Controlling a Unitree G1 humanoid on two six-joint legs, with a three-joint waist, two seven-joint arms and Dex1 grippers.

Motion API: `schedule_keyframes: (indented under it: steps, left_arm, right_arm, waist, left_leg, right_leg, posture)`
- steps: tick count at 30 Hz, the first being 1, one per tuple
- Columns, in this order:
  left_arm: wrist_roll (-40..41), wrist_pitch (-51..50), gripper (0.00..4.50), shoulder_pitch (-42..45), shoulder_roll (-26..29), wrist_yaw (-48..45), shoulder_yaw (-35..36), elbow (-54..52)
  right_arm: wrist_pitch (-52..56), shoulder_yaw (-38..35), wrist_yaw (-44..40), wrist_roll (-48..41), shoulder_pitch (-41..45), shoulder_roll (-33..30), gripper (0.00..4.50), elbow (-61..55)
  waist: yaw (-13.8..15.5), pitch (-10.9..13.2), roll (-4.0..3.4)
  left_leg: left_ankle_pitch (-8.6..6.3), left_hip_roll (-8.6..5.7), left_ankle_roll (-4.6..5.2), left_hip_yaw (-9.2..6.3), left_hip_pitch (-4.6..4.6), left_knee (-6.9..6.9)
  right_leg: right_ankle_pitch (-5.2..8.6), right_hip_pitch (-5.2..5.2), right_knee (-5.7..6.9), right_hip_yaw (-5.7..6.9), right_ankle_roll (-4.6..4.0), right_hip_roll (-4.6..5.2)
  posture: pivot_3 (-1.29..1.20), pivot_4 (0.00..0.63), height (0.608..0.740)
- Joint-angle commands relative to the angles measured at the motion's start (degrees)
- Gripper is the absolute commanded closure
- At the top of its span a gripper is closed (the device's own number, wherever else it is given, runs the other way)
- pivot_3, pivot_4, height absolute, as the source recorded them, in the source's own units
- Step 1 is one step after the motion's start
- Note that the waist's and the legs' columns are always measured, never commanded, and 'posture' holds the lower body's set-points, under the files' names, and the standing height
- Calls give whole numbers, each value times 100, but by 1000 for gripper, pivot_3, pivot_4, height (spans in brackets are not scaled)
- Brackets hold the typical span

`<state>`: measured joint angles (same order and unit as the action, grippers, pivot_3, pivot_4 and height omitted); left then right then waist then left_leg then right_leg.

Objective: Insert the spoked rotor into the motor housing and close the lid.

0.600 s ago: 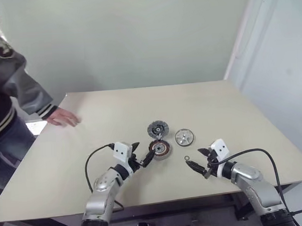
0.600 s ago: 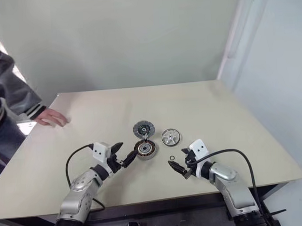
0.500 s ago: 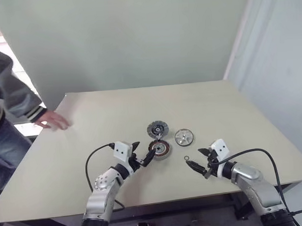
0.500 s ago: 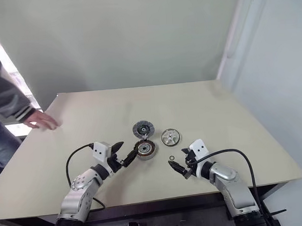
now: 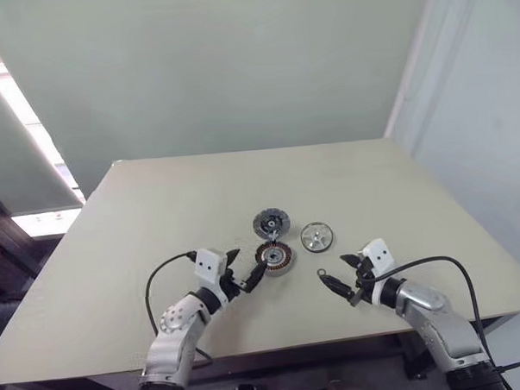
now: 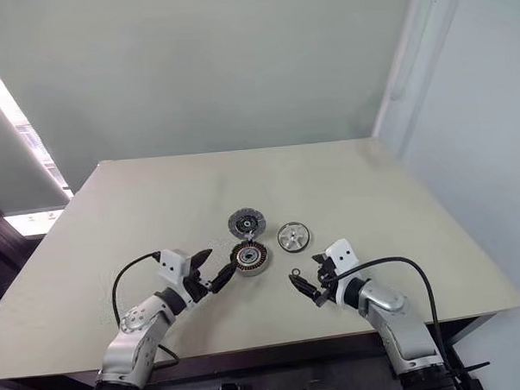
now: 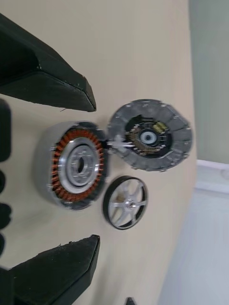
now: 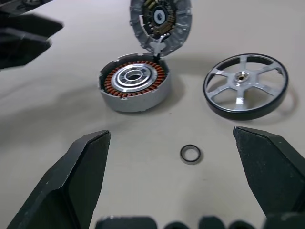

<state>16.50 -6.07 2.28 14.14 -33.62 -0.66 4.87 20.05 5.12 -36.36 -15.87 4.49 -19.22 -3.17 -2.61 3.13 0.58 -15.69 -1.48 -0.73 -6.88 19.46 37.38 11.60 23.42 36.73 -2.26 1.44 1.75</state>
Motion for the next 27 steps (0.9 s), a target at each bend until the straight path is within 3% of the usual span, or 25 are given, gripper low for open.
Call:
schedule_keyframes:
  steps: [1, 16, 27]
  left_arm:
    - [49, 127, 67, -42, 63, -82, 63, -355]
    - [83, 453, 67, -636, 146, -474, 14, -575]
    - [-35, 428, 67, -771, 372, -733, -201, -641]
  right_arm:
    - [116, -168, 107, -126, 116, 24, 0, -313]
    - [58, 4, 596, 231, 125, 334, 0, -73]
    - [226, 187, 870, 513, 567, 639, 0, 797]
  waist:
    - [0, 0, 0]
    - [-1, 0, -4]
    - [-18, 1, -7]
  left_leg:
    - [0, 0, 0, 0, 0, 0]
    - [0, 3, 0, 1, -1, -1]
    - [0, 3, 0, 3, -1, -2]
  right_leg:
    - [2, 0, 0, 0, -4, 0]
    - [5, 1, 1, 1, -8, 1]
    - [5, 3, 1, 0, -8, 0]
  posture:
    - [0, 0, 740]
    - [0, 0, 740]
    - [0, 0, 740]
